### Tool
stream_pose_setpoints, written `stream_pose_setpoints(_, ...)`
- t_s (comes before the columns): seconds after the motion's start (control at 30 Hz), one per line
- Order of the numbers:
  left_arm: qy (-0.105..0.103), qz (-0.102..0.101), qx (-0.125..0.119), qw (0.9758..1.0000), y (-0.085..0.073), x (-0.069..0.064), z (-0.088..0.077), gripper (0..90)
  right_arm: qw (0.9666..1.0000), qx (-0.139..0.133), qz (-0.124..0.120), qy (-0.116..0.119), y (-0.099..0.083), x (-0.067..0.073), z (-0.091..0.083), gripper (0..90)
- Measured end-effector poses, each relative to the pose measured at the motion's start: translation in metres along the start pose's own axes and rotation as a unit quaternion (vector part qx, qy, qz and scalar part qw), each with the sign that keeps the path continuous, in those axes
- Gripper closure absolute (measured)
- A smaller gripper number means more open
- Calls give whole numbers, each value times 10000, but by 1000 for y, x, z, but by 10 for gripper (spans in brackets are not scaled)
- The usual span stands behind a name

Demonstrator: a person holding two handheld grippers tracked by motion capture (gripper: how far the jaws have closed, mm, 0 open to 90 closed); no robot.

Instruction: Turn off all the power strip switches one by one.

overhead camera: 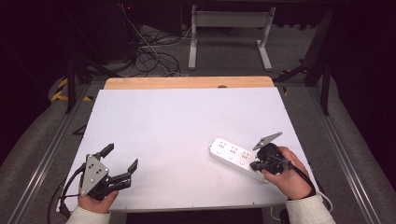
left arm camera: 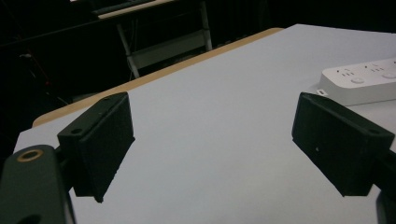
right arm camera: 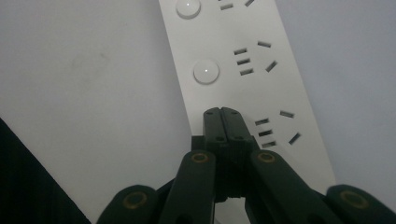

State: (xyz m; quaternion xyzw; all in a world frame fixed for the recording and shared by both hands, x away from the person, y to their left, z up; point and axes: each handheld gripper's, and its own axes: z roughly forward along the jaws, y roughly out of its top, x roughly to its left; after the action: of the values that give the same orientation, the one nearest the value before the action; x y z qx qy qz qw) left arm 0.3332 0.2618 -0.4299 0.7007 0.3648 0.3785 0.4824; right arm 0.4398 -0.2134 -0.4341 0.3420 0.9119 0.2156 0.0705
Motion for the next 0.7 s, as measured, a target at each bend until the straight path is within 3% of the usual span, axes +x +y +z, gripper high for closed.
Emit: stream_pose_setpoints(0.7,16,10,-16,10000,0,0,-1,133,9998,-51,194,44,-3,-2,2,900)
